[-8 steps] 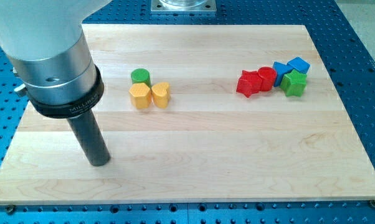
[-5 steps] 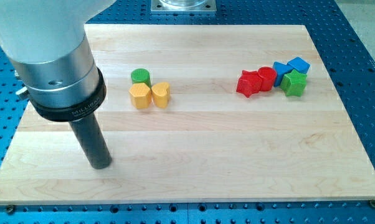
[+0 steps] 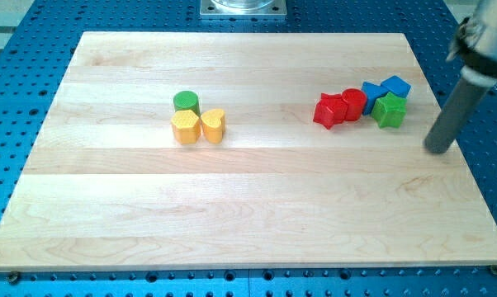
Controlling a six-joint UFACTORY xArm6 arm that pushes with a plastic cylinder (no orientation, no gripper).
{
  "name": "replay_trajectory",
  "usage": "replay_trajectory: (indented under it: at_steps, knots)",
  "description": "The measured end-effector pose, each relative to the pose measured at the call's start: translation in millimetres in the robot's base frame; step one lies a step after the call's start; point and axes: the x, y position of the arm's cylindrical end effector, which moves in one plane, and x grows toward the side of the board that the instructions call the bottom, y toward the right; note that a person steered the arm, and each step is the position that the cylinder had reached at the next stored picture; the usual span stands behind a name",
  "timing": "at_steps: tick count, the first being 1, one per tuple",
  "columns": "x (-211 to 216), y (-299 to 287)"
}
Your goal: Push the green star diagonally below the blue cube
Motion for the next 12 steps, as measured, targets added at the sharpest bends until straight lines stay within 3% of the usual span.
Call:
replay_trajectory:
  at_steps: [1,2,3,4,5,6,7,12]
  knots:
    - [-55,35]
    - [-107,25]
    - [-107,-21]
    - [-74,-72]
    - [-126,-77]
    - [-65,-122]
    - [-13,-109]
    - [6,-66]
